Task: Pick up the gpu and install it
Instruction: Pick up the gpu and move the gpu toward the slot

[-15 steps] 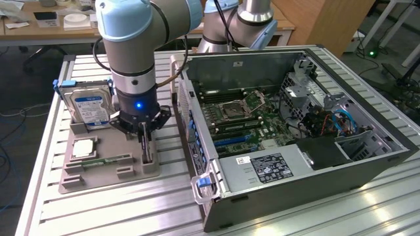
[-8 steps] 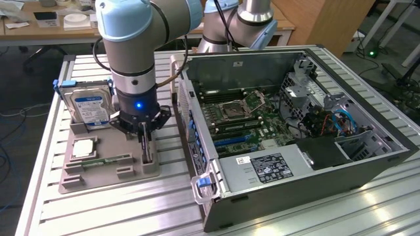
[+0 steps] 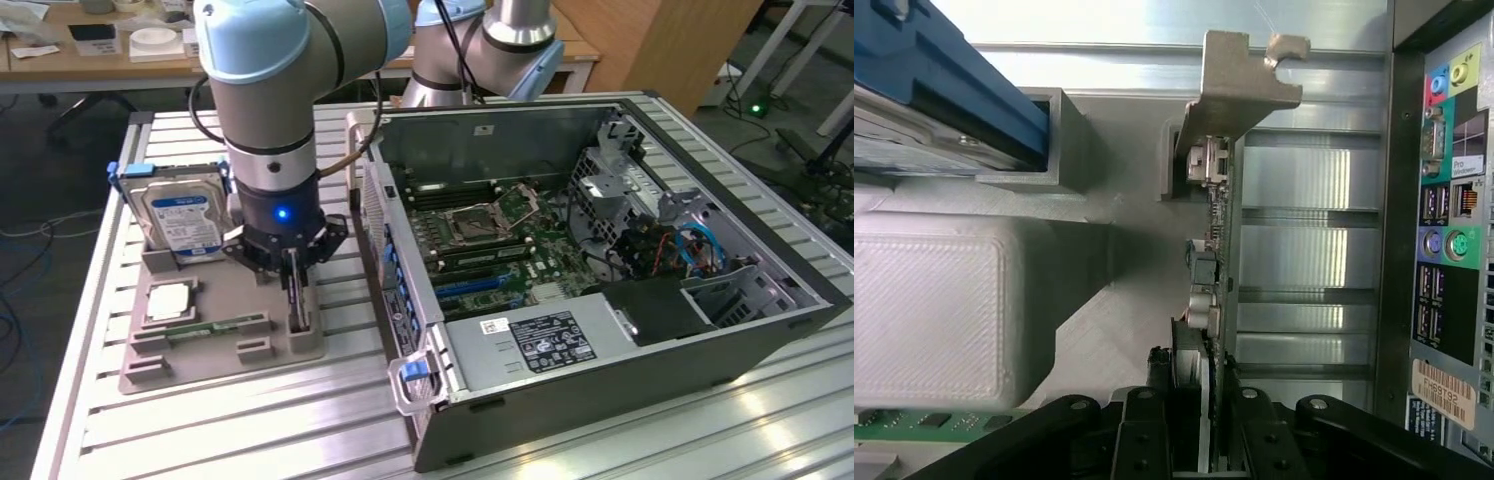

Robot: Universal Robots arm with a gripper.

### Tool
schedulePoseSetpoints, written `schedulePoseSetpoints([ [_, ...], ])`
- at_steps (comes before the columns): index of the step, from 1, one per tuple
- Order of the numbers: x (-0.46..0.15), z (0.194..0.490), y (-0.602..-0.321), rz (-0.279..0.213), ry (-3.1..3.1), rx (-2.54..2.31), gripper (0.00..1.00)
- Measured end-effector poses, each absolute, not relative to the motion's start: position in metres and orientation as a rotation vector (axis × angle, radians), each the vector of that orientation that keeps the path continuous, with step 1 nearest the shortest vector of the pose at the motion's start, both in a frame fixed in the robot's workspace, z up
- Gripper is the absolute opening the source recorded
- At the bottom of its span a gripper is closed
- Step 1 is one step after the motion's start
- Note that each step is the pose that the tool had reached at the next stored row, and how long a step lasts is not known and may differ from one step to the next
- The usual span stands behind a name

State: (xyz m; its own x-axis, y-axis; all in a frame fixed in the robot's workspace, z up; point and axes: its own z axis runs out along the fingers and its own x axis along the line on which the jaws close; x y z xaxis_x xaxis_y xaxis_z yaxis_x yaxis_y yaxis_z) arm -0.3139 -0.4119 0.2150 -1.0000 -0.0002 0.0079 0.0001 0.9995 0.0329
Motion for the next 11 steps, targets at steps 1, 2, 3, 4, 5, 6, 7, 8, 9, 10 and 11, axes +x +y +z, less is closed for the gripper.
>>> schedulePoseSetpoints([
  [1, -0.314, 0.218, -0.412, -0.051, -3.133, 0.000, 0.27],
  [2, -0.314, 0.221, -0.412, -0.051, -3.133, 0.000, 0.27],
  [3, -0.314, 0.223, -0.412, -0.052, -3.133, 0.000, 0.27],
  [4, -0.314, 0.226, -0.412, -0.052, -3.133, 0.000, 0.27],
  [5, -0.314, 0.230, -0.412, -0.052, -3.133, 0.000, 0.27],
  [6, -0.314, 0.234, -0.412, -0.052, -3.133, 0.000, 0.27],
  [7, -0.314, 0.237, -0.412, -0.052, -3.133, 0.000, 0.27],
  [8, -0.314, 0.241, -0.412, -0.052, -3.133, 0.000, 0.27],
  [9, -0.314, 0.246, -0.412, -0.052, -3.133, 0.000, 0.27],
  [10, -0.314, 0.250, -0.412, -0.052, -3.133, 0.000, 0.27],
  [11, -0.314, 0.254, -0.412, -0.052, -3.133, 0.000, 0.27],
])
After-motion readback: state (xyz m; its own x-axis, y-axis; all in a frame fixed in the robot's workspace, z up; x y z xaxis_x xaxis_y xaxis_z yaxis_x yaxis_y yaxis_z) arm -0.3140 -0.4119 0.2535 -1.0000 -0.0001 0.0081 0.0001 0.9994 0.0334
